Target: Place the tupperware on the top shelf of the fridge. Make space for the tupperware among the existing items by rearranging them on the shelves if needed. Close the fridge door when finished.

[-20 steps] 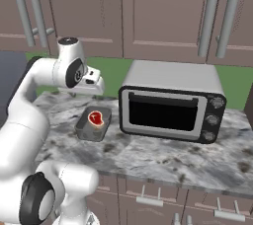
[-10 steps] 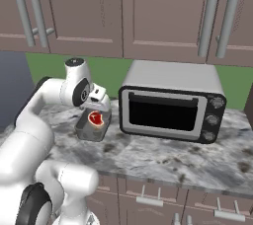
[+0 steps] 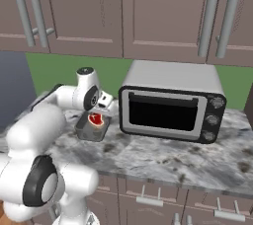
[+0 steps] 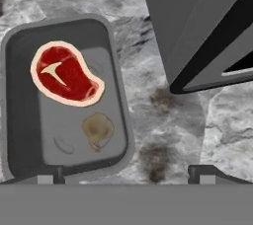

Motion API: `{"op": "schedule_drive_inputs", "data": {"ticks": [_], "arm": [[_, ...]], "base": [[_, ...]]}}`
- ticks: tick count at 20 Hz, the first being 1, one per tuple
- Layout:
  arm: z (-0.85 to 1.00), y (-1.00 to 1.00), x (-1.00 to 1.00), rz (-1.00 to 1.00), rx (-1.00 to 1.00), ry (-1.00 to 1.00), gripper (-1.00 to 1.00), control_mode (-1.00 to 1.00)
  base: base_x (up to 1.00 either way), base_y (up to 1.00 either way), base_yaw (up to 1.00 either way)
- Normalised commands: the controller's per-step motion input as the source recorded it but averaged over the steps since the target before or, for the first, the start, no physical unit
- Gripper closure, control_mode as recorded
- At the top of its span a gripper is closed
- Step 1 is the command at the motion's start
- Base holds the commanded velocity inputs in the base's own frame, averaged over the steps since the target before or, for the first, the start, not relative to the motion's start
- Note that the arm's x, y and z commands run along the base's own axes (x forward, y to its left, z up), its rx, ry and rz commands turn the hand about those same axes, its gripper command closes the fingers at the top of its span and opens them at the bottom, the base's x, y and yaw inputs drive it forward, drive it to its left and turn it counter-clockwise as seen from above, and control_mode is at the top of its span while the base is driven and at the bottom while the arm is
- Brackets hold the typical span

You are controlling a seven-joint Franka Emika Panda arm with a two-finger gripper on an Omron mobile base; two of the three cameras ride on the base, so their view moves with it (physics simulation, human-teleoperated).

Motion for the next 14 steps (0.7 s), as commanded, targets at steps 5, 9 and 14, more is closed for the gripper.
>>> {"op": "schedule_drive_inputs", "data": {"ticks": [5,9,14], "arm": [[-0.65,0.0,0.11,0.01,0.0,0.02,-1.0,-1.0],[-0.62,0.0,0.05,0.02,0.0,0.0,-1.0,-1.0],[-0.53,0.0,0.08,0.03,0.0,0.0,-1.0,-1.0]], "base": [[0.0,0.0,0.0],[0.0,0.0,0.0],[0.0,0.0,0.0]]}}
